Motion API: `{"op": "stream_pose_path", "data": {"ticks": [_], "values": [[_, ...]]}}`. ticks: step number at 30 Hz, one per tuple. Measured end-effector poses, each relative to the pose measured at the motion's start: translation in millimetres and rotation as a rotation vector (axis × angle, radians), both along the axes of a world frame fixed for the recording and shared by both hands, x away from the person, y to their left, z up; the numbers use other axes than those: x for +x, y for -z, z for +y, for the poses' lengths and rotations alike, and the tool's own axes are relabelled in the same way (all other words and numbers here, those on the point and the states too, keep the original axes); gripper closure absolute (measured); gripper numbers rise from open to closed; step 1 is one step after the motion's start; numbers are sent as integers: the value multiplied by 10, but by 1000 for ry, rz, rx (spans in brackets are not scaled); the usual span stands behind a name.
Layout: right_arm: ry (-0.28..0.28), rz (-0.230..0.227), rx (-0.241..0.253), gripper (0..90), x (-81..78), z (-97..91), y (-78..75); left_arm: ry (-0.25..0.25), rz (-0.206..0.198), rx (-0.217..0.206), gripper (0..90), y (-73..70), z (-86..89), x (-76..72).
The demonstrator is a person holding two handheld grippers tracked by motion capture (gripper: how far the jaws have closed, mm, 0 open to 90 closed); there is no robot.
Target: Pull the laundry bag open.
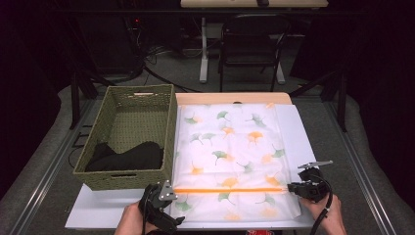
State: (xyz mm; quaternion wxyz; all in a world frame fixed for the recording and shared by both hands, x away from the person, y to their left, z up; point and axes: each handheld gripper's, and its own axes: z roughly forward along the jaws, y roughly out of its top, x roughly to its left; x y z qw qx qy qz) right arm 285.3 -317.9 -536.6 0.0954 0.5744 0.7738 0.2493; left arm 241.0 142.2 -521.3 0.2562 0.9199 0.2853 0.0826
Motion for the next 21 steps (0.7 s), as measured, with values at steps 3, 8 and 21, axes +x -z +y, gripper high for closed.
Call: {"op": "stream_pose_path", "data": {"ticks": [3,8,21], "values": [[-13,-3,-2,849,0,3,-5,-3,2,-6,17,-7,20,13],[-37,-16,-26,851,-12,28,-49,1,7,-25,4,-34,26,3],[-75,-84,-39,851,-105,53,-194,94,-25,-58,0,-115,-339,1]]}}
